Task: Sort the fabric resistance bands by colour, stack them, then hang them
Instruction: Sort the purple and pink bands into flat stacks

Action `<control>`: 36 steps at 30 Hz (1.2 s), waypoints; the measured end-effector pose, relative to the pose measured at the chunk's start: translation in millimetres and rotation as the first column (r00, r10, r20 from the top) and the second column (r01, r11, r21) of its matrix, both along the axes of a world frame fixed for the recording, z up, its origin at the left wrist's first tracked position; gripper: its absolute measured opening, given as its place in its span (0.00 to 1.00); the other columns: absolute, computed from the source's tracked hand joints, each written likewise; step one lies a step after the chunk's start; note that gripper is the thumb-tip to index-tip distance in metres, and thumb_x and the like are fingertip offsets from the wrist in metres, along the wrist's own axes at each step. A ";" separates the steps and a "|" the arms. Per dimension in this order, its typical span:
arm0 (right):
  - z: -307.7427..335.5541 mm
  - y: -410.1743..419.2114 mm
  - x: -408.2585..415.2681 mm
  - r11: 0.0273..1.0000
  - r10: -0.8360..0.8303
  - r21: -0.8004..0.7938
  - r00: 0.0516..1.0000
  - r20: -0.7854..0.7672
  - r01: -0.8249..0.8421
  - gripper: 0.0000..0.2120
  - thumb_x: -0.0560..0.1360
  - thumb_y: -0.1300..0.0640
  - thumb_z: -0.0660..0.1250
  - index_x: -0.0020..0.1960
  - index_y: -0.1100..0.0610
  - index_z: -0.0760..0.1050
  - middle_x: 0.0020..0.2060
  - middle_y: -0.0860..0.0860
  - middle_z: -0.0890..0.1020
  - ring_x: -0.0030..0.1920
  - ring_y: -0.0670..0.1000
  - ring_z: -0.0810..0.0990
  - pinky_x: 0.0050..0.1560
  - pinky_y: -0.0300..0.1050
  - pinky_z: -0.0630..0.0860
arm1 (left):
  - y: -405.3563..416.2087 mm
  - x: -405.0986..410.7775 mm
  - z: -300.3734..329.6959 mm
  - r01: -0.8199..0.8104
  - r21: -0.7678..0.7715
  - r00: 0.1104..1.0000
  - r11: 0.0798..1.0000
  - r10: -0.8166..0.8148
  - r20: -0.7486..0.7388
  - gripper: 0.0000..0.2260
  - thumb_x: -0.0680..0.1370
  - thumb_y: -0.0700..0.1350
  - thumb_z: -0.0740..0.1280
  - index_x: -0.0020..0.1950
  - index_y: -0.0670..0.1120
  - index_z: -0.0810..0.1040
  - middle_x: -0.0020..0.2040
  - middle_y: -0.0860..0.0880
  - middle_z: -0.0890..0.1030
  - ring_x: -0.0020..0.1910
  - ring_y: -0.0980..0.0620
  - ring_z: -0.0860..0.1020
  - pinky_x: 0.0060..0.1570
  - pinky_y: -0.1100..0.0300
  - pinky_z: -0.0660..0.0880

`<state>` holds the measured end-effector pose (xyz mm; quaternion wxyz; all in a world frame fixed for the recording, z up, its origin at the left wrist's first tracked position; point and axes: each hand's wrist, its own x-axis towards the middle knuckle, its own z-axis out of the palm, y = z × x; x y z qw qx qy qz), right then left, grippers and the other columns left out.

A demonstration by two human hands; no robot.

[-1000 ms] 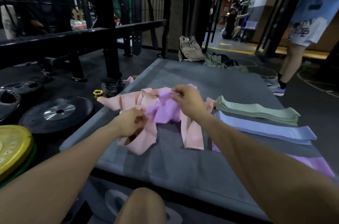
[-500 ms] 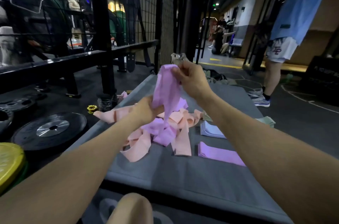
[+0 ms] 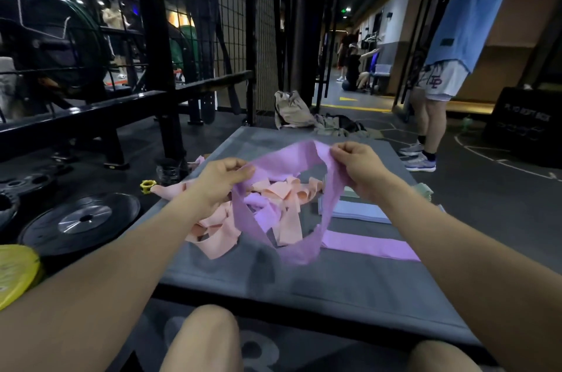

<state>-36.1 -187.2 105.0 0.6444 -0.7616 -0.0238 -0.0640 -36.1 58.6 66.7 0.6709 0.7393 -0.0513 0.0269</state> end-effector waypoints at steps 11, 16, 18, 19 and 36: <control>-24.7 -23.4 -34.4 0.910 0.122 -0.391 0.990 -0.067 -0.139 0.14 0.68 0.60 0.75 0.51 0.58 0.75 0.32 0.47 0.72 0.32 0.47 0.68 0.28 0.30 0.63 | -12.3 -9.4 -23.2 -0.109 -0.160 0.993 0.981 0.100 -0.060 0.09 0.79 0.41 0.64 0.39 0.45 0.76 0.33 0.48 0.74 0.28 0.55 0.70 0.33 0.63 0.68; -37.5 -32.5 -37.7 0.913 0.081 -0.399 0.997 -0.016 -0.081 0.10 0.71 0.68 0.68 0.51 0.59 0.76 0.32 0.46 0.73 0.33 0.46 0.70 0.27 0.25 0.64 | -14.1 -14.2 -36.5 -0.118 -0.039 0.993 0.992 0.119 0.007 0.11 0.76 0.38 0.67 0.36 0.50 0.81 0.29 0.54 0.79 0.32 0.54 0.75 0.37 0.60 0.69; -43.2 -32.3 -39.4 0.922 0.152 -0.355 0.988 -0.041 -0.156 0.10 0.71 0.69 0.69 0.50 0.57 0.78 0.35 0.43 0.76 0.35 0.42 0.74 0.35 0.25 0.68 | -18.3 -14.2 -40.9 -0.161 0.028 0.987 0.987 0.160 0.027 0.11 0.77 0.39 0.66 0.36 0.50 0.79 0.33 0.52 0.77 0.38 0.50 0.73 0.40 0.59 0.68; -46.8 -31.8 -39.1 0.919 0.197 -0.338 0.979 -0.048 -0.201 0.11 0.70 0.69 0.69 0.47 0.56 0.80 0.37 0.43 0.77 0.37 0.41 0.75 0.41 0.28 0.70 | -22.0 -15.5 -42.2 -0.165 0.093 0.986 0.982 0.161 0.042 0.10 0.77 0.39 0.65 0.37 0.48 0.77 0.35 0.51 0.76 0.40 0.50 0.72 0.39 0.61 0.68; -39.7 -16.6 -32.8 0.962 0.245 -0.136 0.967 0.063 -0.235 0.13 0.75 0.71 0.62 0.52 0.57 0.80 0.46 0.56 0.82 0.43 0.48 0.76 0.40 0.33 0.73 | -82.8 -28.0 -30.1 0.353 0.015 0.927 0.936 -0.348 -0.139 0.15 0.79 0.34 0.55 0.59 0.49 0.75 0.49 0.55 0.78 0.50 0.59 0.74 0.48 0.66 0.69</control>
